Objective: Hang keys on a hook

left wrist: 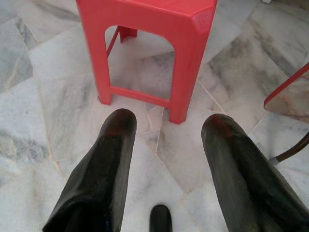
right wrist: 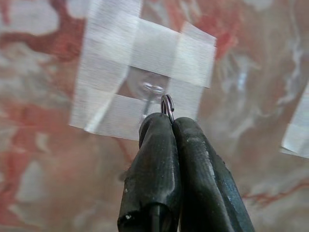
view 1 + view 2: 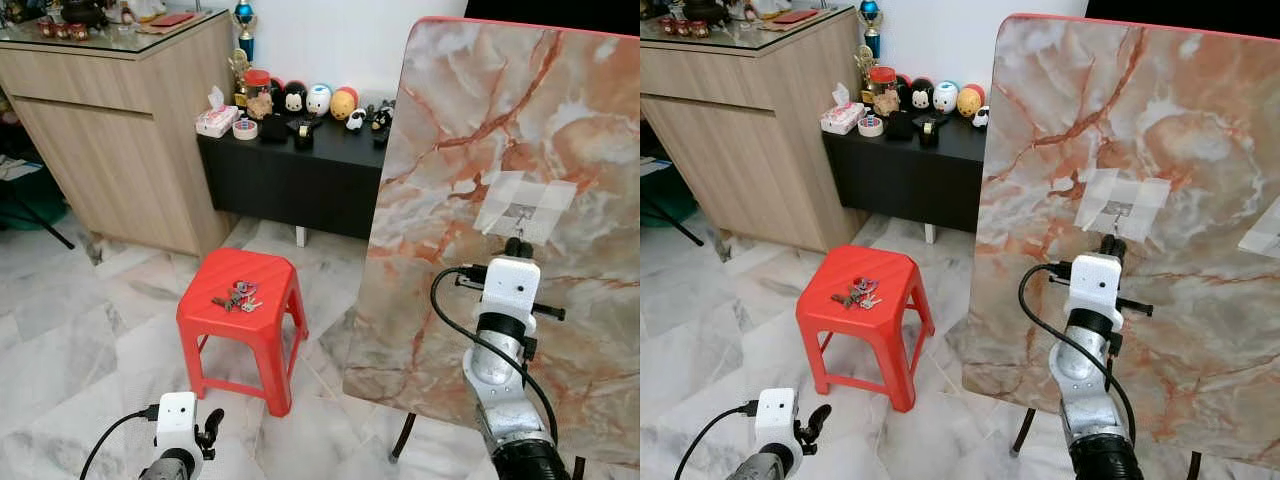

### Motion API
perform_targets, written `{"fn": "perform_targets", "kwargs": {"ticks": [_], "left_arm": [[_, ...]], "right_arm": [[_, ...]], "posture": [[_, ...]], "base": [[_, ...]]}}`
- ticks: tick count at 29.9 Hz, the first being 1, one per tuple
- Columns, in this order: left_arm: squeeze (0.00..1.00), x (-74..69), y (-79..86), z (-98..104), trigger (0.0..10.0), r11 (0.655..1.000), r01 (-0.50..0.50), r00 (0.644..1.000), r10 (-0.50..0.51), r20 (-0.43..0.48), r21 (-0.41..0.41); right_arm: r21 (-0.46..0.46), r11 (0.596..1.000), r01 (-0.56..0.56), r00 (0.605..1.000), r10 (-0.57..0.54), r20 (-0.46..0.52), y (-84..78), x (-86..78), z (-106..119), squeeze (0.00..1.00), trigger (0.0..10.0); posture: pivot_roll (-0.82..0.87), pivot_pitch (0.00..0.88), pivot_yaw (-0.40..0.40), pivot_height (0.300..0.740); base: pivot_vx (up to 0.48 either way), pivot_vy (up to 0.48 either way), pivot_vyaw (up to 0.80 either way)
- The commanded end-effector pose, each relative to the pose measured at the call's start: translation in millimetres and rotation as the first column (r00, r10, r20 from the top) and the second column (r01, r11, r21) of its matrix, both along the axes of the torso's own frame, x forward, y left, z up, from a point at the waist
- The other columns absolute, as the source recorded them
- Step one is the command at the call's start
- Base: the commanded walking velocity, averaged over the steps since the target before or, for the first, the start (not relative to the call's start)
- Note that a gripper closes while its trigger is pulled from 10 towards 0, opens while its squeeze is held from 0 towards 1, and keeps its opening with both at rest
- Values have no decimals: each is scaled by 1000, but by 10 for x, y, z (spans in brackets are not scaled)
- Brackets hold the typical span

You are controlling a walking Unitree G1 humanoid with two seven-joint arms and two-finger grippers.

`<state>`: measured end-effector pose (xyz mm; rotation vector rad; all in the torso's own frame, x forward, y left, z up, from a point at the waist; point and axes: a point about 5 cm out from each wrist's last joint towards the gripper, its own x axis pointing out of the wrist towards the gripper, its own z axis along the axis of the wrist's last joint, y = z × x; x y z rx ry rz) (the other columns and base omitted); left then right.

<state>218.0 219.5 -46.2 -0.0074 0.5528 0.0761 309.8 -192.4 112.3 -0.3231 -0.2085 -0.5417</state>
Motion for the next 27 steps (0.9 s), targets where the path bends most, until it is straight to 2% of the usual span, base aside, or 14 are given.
{"fn": "perform_targets", "kwargs": {"ticks": [1, 9, 11, 13, 19, 27], "left_arm": [[0, 19, -21, 3, 10000, 1000, 1, 1000, -1, 0, -7], [0, 22, -17, 5, 10000, 1000, 1, 1000, -1, -1, -5], [0, 33, -20, 14, 10000, 1000, 2, 1000, -2, 6, -6], [0, 42, -31, 17, 10000, 1000, 6, 1000, -6, 7, -7], [0, 36, -33, 10, 10000, 1000, 4, 1000, -4, 2, -12], [0, 30, -30, 6, 10000, 1000, 3, 1000, -3, 1, -11]], "right_arm": [[-20, 999, 28, 999, -27, 32, -29, 22, 99, 0, 10000], [-102, 994, 43, 999, -40, 32, 0, 2, 126, 0, 10000], [-124, 991, 44, 999, -42, 19, 13, 10, 120, 0, 10000], [-183, 981, 60, 997, -67, -30, -1, 45, 87, 0, 10000], [-187, 975, 120, 991, -130, -43, -105, 51, 84, 0, 10000], [-203, 969, 138, 984, -157, -80, -144, 54, 45, 0, 10000]], "posture": [[66, 0, -67, 740], [68, 0, -67, 740], [68, 0, -67, 740], [67, 0, -66, 740], [66, 0, -67, 740], [67, 0, -66, 740]], "base": [[0, 0, 0], [0, 0, 0], [0, 0, 0], [0, 0, 0], [0, 0, 0], [0, 0, 0]]}}
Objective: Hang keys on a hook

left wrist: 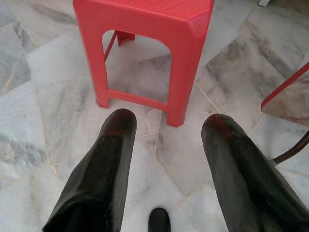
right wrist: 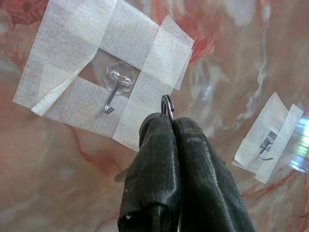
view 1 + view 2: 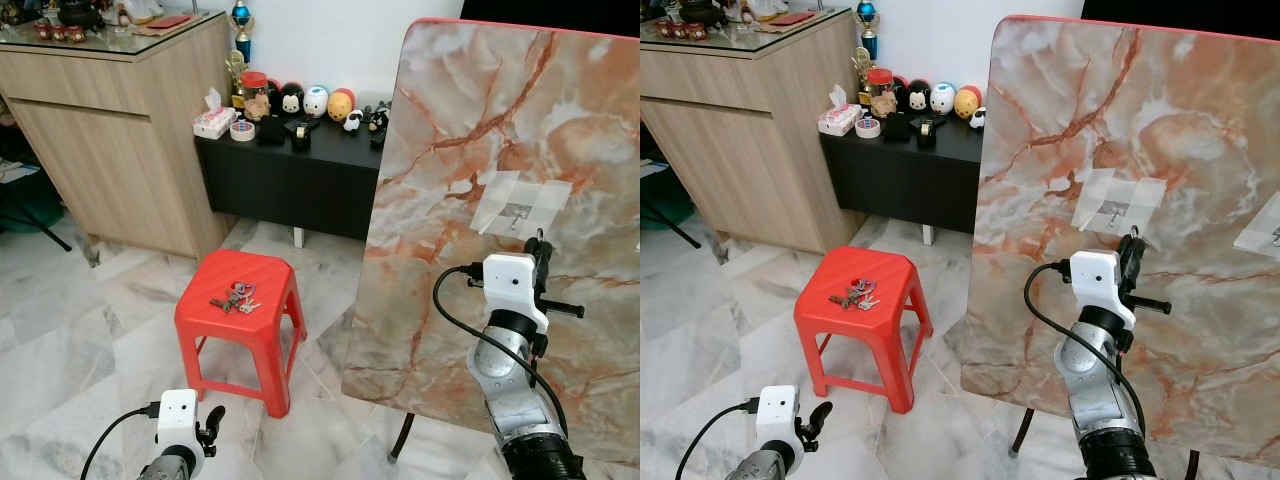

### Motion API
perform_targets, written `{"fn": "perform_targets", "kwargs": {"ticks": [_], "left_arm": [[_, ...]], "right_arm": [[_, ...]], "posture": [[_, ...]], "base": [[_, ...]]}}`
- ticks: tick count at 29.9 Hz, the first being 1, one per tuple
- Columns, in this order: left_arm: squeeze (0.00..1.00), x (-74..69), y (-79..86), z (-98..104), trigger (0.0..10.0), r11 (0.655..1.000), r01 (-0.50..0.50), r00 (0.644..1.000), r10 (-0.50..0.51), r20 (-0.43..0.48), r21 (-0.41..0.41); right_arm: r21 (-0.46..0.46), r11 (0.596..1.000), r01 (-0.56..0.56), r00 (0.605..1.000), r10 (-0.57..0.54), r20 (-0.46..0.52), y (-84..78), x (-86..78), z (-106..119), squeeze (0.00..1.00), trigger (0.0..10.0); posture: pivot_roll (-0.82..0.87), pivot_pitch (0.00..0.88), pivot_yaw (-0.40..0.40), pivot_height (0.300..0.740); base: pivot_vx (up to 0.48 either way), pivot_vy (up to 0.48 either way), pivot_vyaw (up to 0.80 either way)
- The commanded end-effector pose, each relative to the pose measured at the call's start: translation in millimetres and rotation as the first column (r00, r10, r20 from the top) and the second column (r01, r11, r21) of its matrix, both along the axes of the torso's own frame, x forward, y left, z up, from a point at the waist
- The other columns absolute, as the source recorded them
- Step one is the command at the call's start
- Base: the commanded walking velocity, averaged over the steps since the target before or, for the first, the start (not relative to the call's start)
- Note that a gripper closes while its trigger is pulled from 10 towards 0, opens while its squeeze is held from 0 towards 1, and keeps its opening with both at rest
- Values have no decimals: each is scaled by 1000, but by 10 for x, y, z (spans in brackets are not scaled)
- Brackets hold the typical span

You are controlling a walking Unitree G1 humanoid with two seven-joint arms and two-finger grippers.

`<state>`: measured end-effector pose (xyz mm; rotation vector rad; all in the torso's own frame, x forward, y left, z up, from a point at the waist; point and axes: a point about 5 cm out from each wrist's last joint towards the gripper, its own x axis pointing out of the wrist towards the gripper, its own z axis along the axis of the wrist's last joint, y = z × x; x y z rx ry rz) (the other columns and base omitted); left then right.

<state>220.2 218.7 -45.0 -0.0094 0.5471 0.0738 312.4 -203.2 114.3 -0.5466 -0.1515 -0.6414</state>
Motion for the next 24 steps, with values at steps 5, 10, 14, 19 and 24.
{"fn": "perform_targets", "kwargs": {"ticks": [5, 10, 14, 19, 24], "left_arm": [[0, 24, -23, 5, 10000, 1000, 3, 1000, -3, -1, -8], [0, 28, -19, 9, 10000, 1000, 1, 1000, -1, 1, -9], [0, 23, -20, 6, 10000, 1000, 0, 1000, 0, 1, -9], [0, 12, -22, -5, 10000, 1000, 0, 1000, 0, -7, -10], [0, 28, -25, 6, 10000, 1000, 2, 1000, -2, -1, -11]], "right_arm": [[-23, 999, -24, 999, 24, -43, -1, 105, 14, 0, 10000], [-30, 999, -35, 999, 33, -43, 10, 148, 48, 0, 10000], [-50, 998, -45, 998, 43, -44, 25, 164, 64, 0, 10000], [-45, 998, -53, 996, 50, -67, 24, 177, 29, 0, 10000], [-51, 997, -53, 996, 49, -73, 14, 185, 31, 0, 10000]], "posture": [[63, 0, -64, 740], [67, 0, -65, 740], [68, 0, -65, 740], [67, 0, -65, 740], [67, 0, -65, 740]], "base": [[0, 0, 0], [0, 0, 0], [0, 0, 0], [0, 0, 0], [0, 0, 0]]}}
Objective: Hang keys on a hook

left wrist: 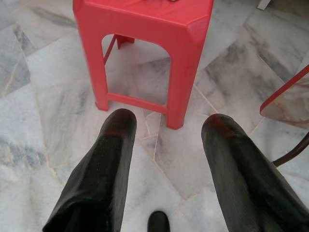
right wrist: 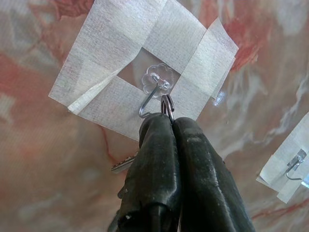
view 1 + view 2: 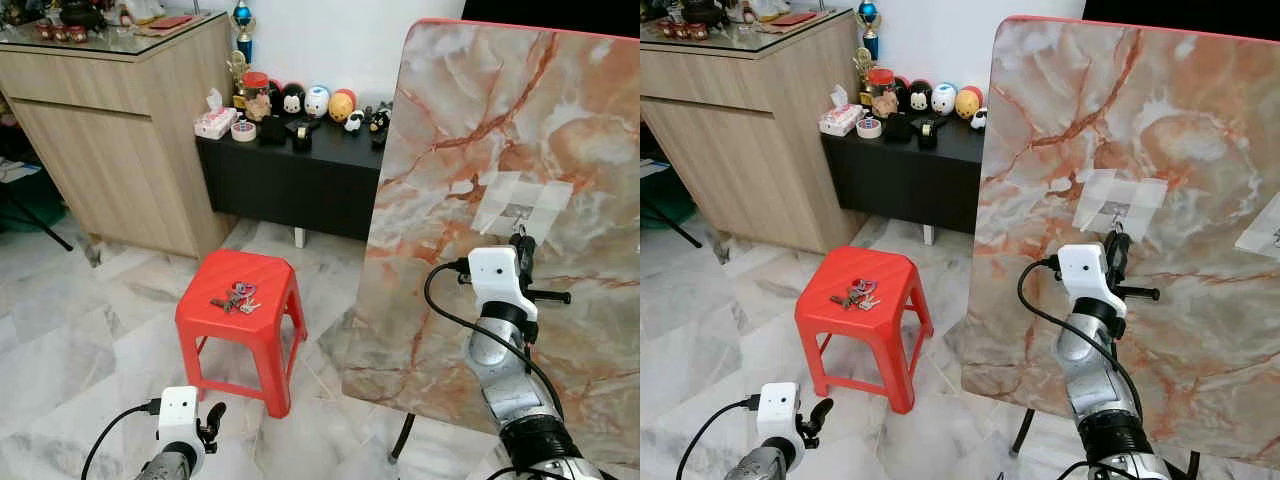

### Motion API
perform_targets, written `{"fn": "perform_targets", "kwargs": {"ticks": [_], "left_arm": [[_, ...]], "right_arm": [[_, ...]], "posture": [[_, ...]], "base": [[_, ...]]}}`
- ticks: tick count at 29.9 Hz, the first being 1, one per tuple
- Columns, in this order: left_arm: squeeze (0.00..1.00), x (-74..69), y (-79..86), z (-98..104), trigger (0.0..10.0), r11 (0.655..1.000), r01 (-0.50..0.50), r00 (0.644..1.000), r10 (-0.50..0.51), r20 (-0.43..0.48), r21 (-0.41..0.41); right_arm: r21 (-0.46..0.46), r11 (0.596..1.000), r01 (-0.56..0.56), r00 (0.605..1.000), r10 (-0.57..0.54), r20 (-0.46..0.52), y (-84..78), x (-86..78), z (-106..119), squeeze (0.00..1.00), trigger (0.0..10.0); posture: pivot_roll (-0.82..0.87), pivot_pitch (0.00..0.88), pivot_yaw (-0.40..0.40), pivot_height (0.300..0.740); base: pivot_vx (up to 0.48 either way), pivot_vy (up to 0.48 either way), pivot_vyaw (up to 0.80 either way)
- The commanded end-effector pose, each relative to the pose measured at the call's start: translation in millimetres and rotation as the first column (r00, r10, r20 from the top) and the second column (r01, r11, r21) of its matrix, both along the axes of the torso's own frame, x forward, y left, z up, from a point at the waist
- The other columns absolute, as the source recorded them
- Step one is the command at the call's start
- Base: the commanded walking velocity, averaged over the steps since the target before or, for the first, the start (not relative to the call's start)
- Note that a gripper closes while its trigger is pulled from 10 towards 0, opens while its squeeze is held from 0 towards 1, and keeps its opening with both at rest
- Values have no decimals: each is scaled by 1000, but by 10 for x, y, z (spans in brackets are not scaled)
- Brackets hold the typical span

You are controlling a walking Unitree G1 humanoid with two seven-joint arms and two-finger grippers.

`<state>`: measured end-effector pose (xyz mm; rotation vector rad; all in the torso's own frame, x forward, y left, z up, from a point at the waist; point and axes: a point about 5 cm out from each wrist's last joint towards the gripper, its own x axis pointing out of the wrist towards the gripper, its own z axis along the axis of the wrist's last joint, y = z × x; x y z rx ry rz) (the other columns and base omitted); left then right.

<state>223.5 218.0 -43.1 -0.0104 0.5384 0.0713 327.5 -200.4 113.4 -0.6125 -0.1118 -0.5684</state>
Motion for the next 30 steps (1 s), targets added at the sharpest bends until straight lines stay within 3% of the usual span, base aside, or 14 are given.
{"fn": "perform_targets", "kwargs": {"ticks": [1, 30], "left_arm": [[0, 2, -18, -7, 10000, 1000, 1, 1000, -1, -7, -9], [0, 2, -18, -5, 10000, 1000, -3, 1000, 3, -3, -12]], "right_arm": [[-7, 1000, -3, 1000, 3, -4, -18, 41, 38, 0, 10000], [-61, 997, -49, 997, 45, -67, 16, 89, -8, 0, 10000]], "posture": [[67, 0, -65, 740], [72, 0, -66, 740]], "base": [[0, 0, 0], [0, 0, 0]]}}
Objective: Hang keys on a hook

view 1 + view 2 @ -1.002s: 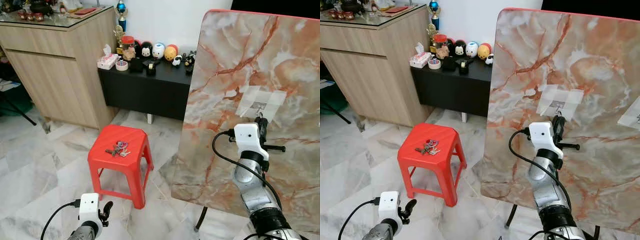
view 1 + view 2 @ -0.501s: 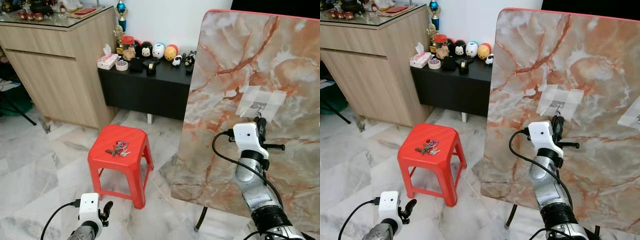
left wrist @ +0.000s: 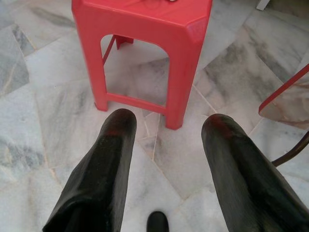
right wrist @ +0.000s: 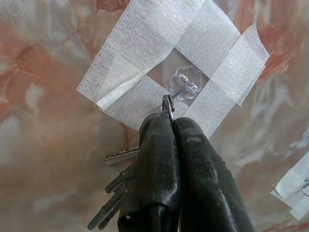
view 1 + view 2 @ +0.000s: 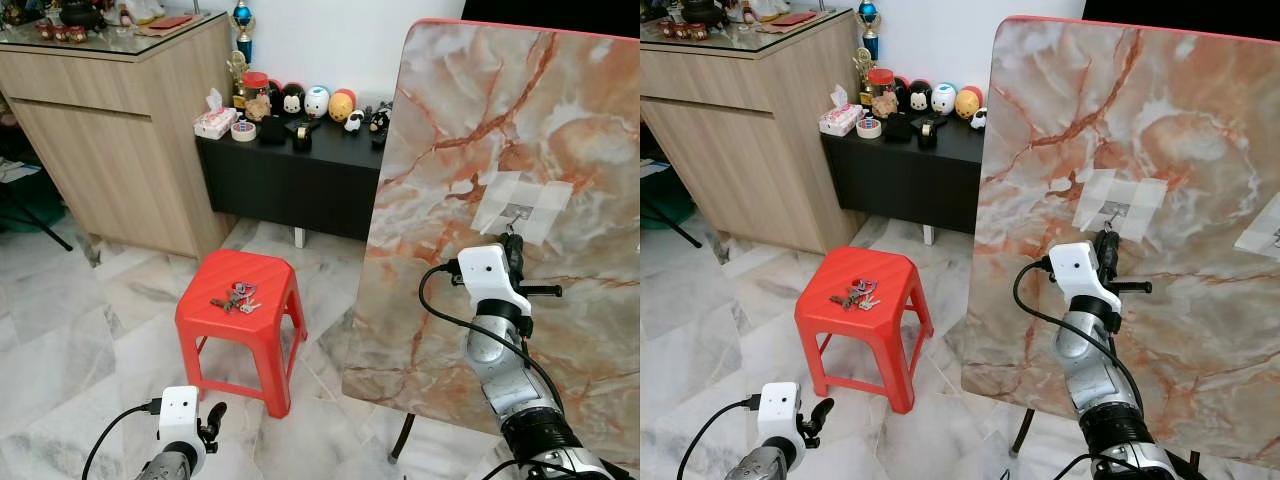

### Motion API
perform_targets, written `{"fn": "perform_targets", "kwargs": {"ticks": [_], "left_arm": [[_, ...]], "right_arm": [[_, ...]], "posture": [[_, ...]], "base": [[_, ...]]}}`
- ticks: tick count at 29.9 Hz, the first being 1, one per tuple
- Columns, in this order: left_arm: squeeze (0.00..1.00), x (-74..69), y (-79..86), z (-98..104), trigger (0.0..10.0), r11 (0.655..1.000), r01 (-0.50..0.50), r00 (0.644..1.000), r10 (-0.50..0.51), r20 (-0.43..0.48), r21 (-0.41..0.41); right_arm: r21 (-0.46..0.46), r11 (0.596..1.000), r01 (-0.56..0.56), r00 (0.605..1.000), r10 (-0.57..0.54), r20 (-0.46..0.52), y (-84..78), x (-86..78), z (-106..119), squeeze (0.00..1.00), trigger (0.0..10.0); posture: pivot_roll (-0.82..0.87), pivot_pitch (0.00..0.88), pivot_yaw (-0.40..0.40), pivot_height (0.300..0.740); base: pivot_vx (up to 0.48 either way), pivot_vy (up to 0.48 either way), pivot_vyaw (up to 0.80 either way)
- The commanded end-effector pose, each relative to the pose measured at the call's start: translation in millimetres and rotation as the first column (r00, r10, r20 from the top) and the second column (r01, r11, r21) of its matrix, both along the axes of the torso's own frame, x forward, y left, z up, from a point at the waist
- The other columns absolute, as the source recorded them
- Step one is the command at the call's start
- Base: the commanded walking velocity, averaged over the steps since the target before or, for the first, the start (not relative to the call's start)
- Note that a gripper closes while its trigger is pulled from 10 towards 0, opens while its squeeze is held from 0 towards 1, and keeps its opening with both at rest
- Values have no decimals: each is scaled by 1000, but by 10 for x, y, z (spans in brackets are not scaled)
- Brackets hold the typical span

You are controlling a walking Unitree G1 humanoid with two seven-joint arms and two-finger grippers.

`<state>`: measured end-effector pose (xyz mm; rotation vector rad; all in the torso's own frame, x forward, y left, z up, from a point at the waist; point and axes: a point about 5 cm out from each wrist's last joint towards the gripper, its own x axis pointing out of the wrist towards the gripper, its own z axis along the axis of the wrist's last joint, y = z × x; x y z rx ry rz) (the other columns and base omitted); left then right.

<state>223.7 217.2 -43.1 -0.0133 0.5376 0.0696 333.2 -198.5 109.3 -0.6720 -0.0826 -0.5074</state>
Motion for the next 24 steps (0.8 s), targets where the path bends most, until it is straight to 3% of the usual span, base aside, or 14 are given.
{"fn": "perform_targets", "kwargs": {"ticks": [1, 7, 8, 9, 10, 12, 24], "left_arm": [[0, -2, -7, -6, 10000, 1000, -4, 1000, 4, -5, -8], [0, 0, -7, -6, 10000, 1000, -6, 1000, 5, -6, -11], [0, 2, -10, -6, 10000, 1000, -6, 1000, 6, -6, -12], [0, 3, -12, -7, 10000, 1000, -7, 1000, 7, -7, -13], [0, 3, -12, -7, 10000, 1000, -7, 1000, 7, -7, -13], [0, 1, -13, -10, 10000, 1000, -8, 1000, 8, -9, -16], [0, -3, -11, -11, 10000, 1000, -7, 1000, 6, -10, -16]], "right_arm": [[-15, 1000, 0, 1000, -1, -10, -13, 29, 26, 0, 10000], [-1, 1000, 1, 1000, -1, 9, -15, 16, 35, 0, 10000], [-2, 1000, -4, 1000, 4, 18, -9, 12, 45, 98, 10000], [2, 1000, -11, 1000, 11, 23, 1, 11, 50, 384, 10000], [2, 1000, -11, 1000, 11, 23, 1, 11, 50, 384, 10000], [22, 999, -24, 999, 23, 28, 16, 9, 47, 1000, 10000], [68, 994, -85, 996, 85, -9, 102, -13, -50, 1000, 10000]], "posture": [[72, 0, -66, 740], [70, 0, -65, 740], [70, 0, -65, 740], [69, 0, -64, 740], [69, 0, -64, 740], [69, 0, -64, 740], [69, 0, -64, 740]], "base": [[0, 0, 0], [0, 0, 0], [0, 0, 0], [0, 0, 0], [0, 0, 0], [0, 0, 0], [0, 0, 0]]}}
